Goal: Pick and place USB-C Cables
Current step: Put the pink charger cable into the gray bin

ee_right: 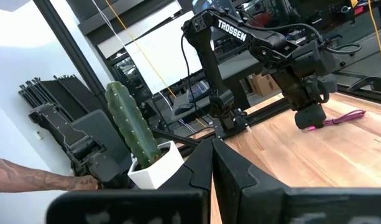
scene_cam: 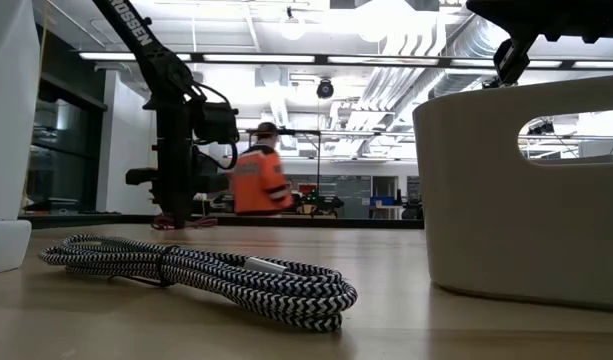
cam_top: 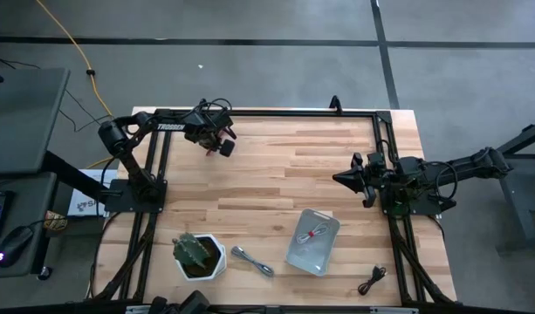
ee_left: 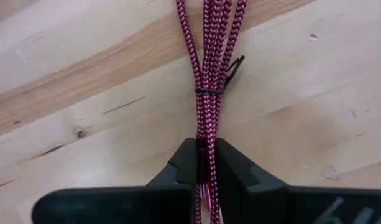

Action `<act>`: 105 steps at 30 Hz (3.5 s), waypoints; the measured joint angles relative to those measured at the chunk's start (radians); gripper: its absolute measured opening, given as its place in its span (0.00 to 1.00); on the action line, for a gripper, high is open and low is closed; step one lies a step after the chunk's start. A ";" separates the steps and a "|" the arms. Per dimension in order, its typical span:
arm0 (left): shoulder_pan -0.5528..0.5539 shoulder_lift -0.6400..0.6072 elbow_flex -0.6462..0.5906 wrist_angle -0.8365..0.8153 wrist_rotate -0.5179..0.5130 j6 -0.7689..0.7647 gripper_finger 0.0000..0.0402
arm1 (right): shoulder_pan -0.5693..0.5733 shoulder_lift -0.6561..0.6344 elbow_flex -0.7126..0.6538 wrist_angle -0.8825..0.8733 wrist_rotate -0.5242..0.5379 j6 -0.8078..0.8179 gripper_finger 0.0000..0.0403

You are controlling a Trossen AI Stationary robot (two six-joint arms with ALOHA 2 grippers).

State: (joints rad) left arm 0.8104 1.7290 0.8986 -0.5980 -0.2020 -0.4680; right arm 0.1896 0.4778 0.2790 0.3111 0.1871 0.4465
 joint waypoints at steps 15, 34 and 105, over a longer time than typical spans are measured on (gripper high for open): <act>0.005 -0.079 -0.007 0.044 -0.064 0.030 0.00 | 0.000 0.000 0.000 0.000 0.000 0.001 0.00; -0.121 -0.657 -0.003 0.294 -0.105 0.130 0.00 | 0.000 0.000 0.000 0.000 -0.004 0.000 0.00; -1.031 0.016 0.587 0.451 0.035 0.155 0.00 | 0.000 -0.002 0.000 0.128 0.294 -0.135 0.00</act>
State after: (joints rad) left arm -0.2203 1.7452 1.4857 -0.1465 -0.1667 -0.3128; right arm 0.1895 0.4756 0.2794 0.4389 0.4807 0.3111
